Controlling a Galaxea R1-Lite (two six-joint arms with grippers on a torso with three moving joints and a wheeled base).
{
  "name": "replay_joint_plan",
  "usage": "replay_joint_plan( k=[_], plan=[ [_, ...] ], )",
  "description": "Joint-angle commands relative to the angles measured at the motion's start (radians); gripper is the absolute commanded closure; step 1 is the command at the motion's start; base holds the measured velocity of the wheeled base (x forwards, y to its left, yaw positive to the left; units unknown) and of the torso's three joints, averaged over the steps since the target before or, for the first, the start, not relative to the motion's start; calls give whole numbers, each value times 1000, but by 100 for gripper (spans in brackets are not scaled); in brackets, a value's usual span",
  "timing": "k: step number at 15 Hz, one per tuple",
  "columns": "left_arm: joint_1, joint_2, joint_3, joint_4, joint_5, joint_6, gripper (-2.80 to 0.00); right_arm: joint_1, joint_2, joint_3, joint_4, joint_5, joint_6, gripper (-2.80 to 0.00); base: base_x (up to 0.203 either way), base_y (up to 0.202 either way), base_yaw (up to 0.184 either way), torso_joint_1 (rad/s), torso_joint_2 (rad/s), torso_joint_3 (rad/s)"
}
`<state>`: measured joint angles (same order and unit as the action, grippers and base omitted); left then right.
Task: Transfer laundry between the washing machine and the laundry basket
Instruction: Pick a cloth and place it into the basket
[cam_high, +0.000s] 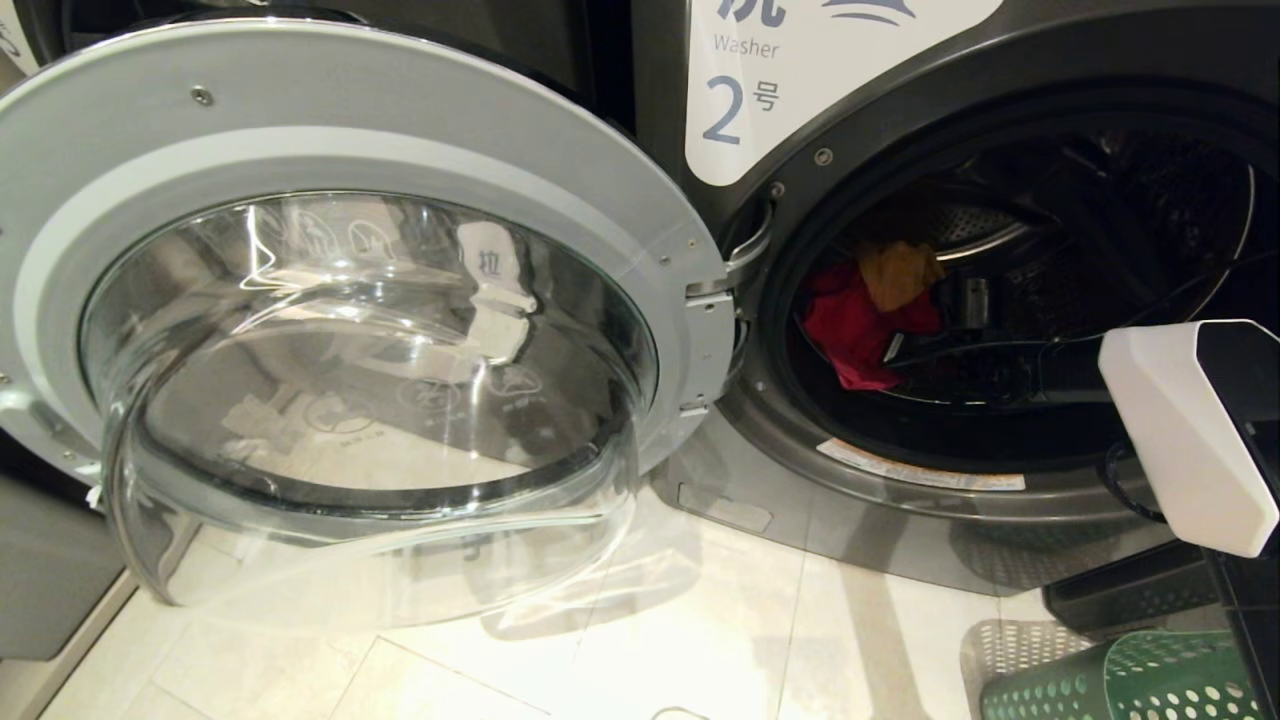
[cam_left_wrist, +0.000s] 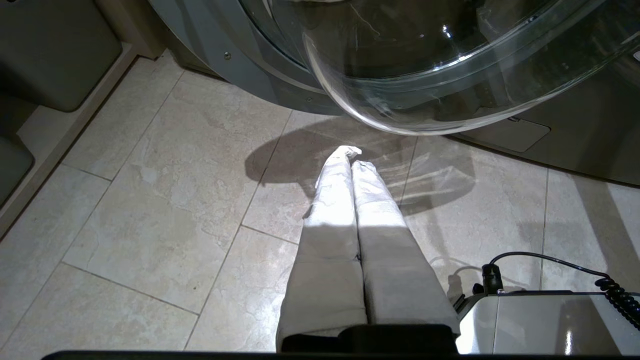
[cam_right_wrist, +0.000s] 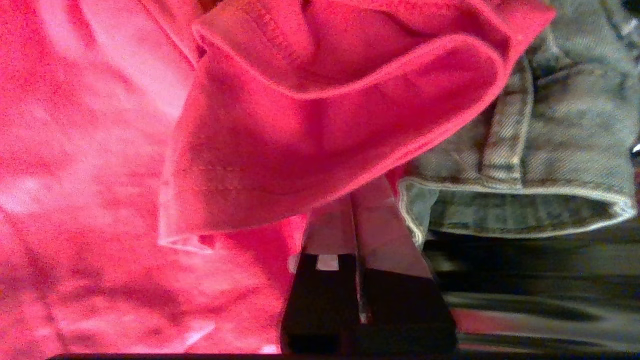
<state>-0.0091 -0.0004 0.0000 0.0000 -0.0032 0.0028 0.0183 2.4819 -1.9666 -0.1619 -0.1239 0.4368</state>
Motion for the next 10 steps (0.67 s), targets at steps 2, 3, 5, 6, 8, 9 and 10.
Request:
replay_joint_plan(
  k=[2,3,5,6,8,9,10],
  plan=[
    [0,0,0,0,0,0,0,0,1,0,-1,-1,4,0,0,0,0,0,0,0],
    [0,0,0,0,0,0,0,0,-2,0,-1,-1,11,0,0,0,0,0,0,0],
    [0,0,0,0,0,0,0,5,-20,1,-1,0,14,0,0,0,0,0,0,0],
    [0,0,0,0,0,0,0,9,-33,2,1,0,15,0,0,0,0,0,0,0],
    [0,0,0,0,0,0,0,29,-67,2,2,0,17,0,0,0,0,0,0,0],
    [0,0,0,0,0,0,0,37,-85,2,2,0,21,0,0,0,0,0,0,0],
    [0,0,0,0,0,0,0,52,-104,3,2,0,36,0,0,0,0,0,0,0]
  ],
)
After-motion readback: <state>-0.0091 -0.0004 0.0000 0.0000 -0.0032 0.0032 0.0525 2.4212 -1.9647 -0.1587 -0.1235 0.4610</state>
